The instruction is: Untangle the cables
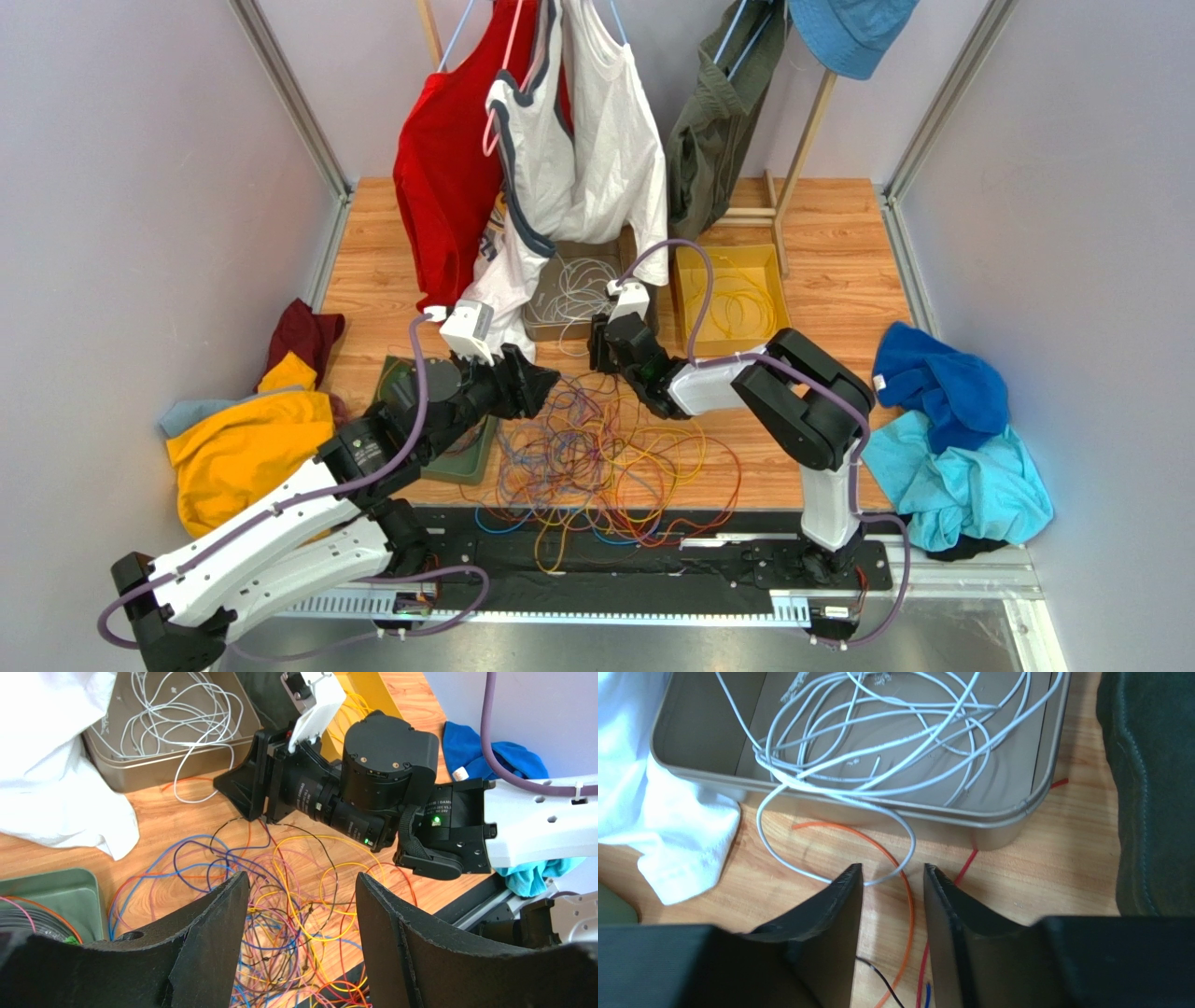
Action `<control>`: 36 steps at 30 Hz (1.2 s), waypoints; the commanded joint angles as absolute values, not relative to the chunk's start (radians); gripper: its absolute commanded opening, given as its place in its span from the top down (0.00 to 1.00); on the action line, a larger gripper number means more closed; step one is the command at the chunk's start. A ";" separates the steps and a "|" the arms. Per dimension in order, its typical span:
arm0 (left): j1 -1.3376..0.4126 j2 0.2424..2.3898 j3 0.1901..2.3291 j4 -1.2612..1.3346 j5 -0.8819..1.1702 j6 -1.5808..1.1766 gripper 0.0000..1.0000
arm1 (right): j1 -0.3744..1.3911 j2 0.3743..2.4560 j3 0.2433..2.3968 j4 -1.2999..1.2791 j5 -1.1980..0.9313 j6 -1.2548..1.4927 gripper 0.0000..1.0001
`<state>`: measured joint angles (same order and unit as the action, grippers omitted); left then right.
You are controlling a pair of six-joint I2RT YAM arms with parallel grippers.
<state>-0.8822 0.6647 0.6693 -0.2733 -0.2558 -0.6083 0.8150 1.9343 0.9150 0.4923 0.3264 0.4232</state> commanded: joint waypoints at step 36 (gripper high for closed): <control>-0.887 0.560 0.623 -0.321 -0.273 -0.638 0.34 | 0.779 1.985 1.249 0.331 0.397 0.405 1.00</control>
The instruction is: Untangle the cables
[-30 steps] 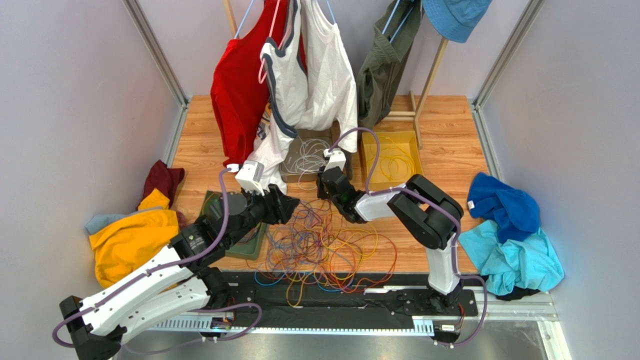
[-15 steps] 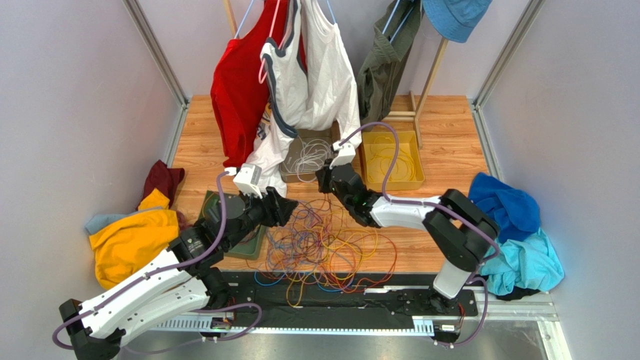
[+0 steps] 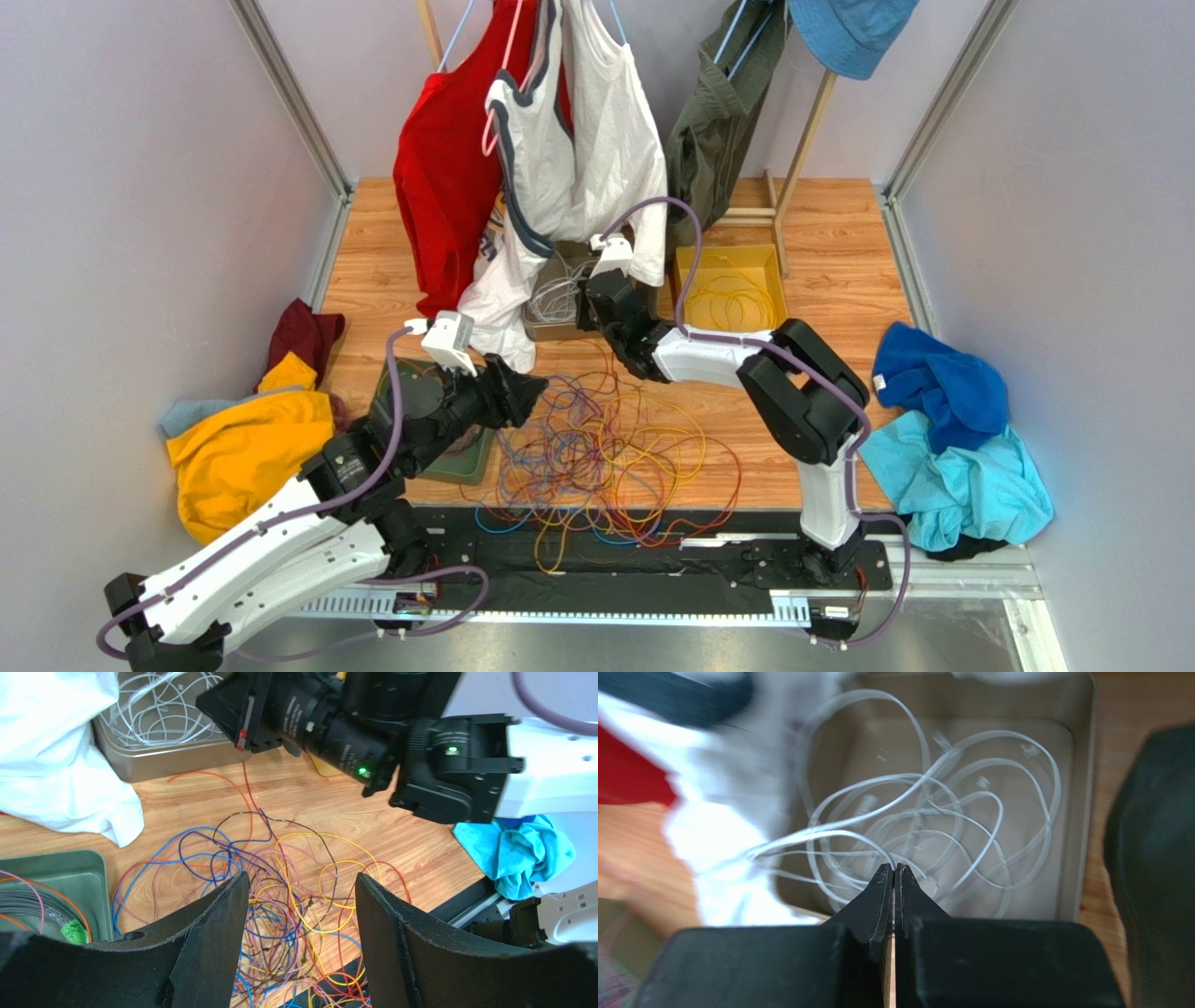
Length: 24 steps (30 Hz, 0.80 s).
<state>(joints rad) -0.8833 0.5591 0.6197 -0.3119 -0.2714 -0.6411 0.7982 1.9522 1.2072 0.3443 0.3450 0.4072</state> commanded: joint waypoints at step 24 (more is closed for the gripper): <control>-0.887 0.592 0.643 -0.393 -0.339 -0.664 0.30 | 0.896 1.497 0.976 0.109 0.512 0.417 0.31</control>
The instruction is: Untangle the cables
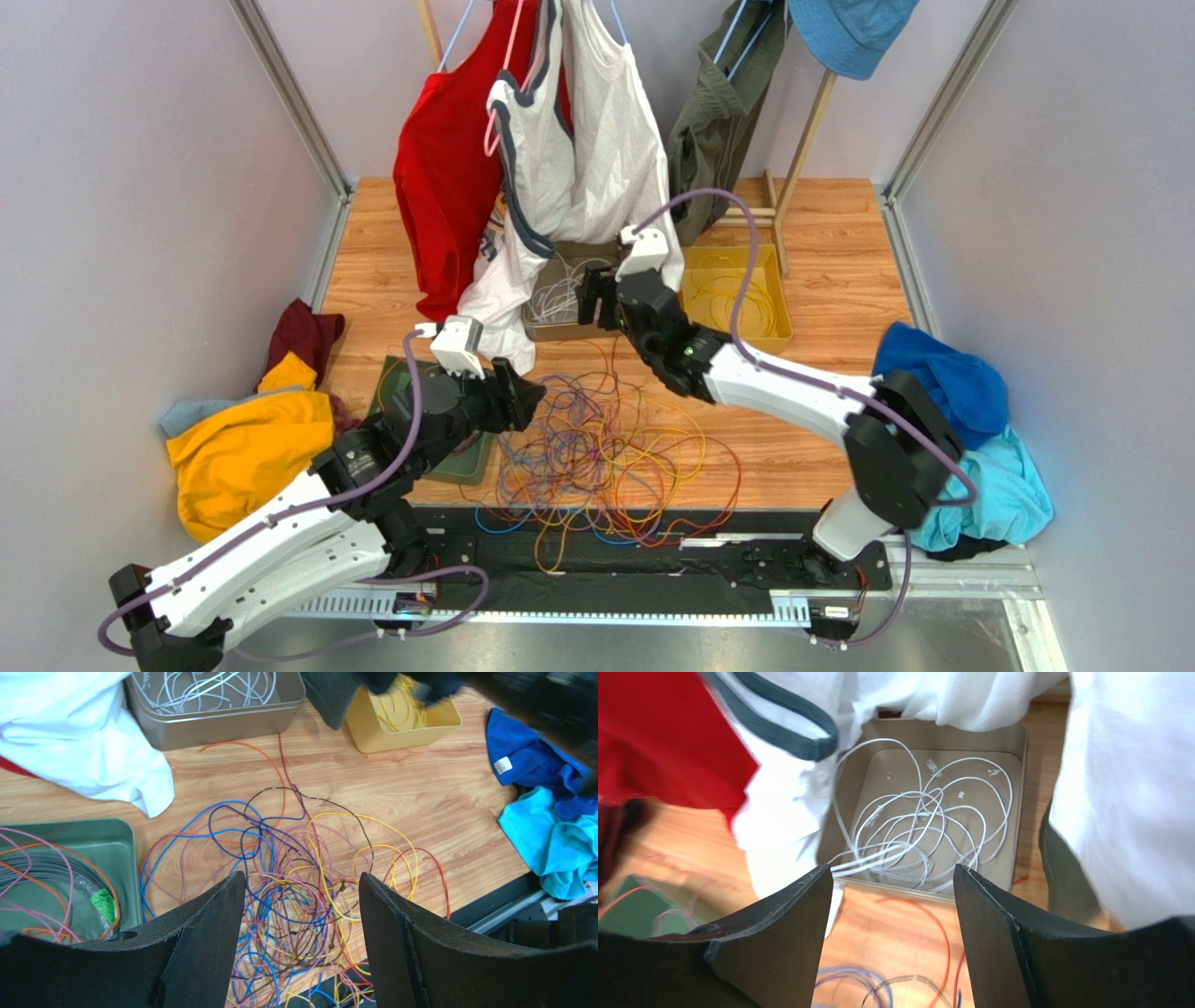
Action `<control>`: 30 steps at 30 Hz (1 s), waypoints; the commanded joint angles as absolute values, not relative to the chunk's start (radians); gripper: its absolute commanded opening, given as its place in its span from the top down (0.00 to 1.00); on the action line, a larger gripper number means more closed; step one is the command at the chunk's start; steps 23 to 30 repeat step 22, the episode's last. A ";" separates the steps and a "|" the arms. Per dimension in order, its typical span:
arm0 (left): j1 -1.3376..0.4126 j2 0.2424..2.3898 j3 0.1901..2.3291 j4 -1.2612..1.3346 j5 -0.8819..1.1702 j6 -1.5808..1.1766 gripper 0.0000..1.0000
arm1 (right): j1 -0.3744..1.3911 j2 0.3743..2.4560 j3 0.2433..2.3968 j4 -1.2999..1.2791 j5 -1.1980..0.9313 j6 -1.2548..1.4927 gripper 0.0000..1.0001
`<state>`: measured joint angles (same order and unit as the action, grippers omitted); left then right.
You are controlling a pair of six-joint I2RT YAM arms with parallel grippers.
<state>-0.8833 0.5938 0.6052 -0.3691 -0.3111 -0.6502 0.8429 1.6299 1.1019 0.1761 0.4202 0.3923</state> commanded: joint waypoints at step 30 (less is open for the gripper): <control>-0.887 0.704 0.577 -0.404 -0.322 -0.747 0.30 | 1.262 0.553 0.514 -0.456 0.824 0.647 0.31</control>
